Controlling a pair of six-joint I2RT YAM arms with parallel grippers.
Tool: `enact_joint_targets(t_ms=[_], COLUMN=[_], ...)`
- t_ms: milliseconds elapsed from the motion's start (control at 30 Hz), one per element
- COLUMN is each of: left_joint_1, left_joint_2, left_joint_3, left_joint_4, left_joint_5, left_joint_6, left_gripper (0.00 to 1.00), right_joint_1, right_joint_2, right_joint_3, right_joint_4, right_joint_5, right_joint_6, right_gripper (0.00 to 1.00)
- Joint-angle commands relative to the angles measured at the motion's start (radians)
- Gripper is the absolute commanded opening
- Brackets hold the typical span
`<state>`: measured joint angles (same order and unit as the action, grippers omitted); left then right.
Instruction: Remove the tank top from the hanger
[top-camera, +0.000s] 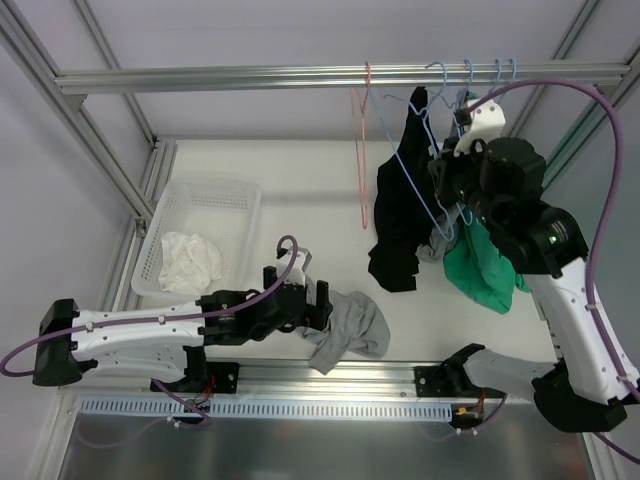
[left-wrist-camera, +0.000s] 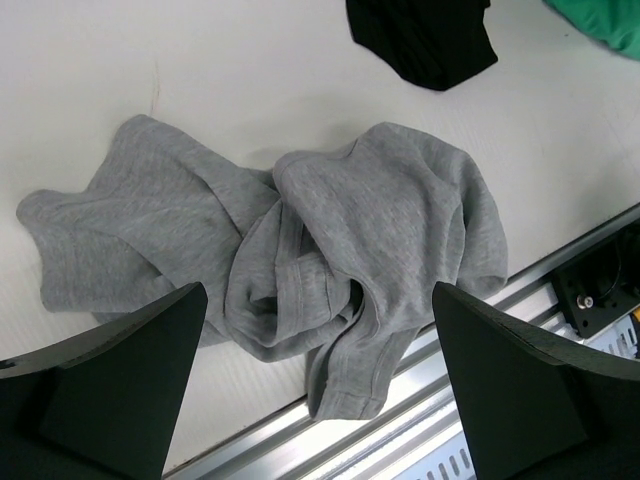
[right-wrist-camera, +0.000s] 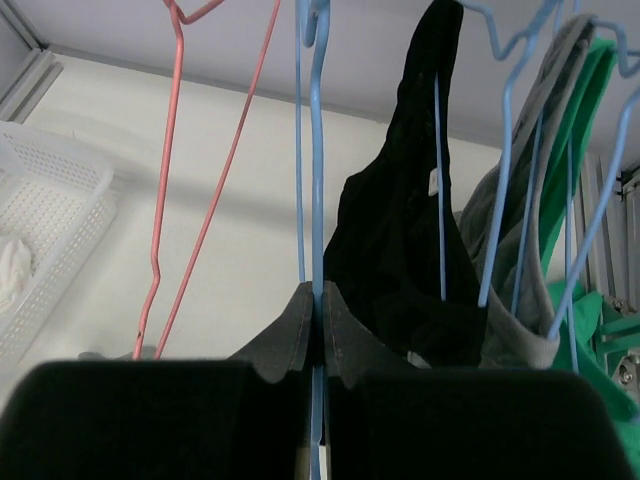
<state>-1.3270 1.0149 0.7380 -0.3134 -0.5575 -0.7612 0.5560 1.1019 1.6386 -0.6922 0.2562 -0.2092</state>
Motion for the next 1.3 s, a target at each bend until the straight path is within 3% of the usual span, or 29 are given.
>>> enact_joint_targets(t_ms=[0,400,800,833,933,1133,1267], left_joint_1=[0.002,0.002,0.002,0.000,0.000,0.000,0.000], left_joint_2=[0.017,0.047,0.014,0.037,0.106,0.284,0.456], left_joint_3=[0.031,-0.008,0.021,0.034,0.083,0.159,0.199], left_joint_4=[-0.009,-0.007,-0.004,-0.004,0.003,0.065,0.099], left_joint_5=[0.034,0.034,0.103,0.128,0.177,0.263,0.210], left_joint_6=[0.033,0.003,0.068,0.080,0.128,0.161,0.158], left_gripper=[0.99,0.99,0.99,0.99,0.99,0.99,0.99], right_joint_1=[-0.002,0.048,0.105,0.105,0.105,0.104,0.104], right_joint_2=[0.067,0.288,0.197,0.184,0.101,-0.150,-0.302], right_joint_3=[0.102,0.210,0.043,0.026,-0.025,-0.141,-0.189], right_joint_4=[0.048,0.045,0.085,0.085,0.083,0.065,0.010], right_joint_5=[0.031,0.072,0.123,0.101,0.072,0.064,0.046], right_joint_6=[-0.053,-0.117,-0.064,-0.055,-0.013,0.013,0.021], right_gripper=[0.00,0.00,0.03,0.39,0.97,0.99,0.99])
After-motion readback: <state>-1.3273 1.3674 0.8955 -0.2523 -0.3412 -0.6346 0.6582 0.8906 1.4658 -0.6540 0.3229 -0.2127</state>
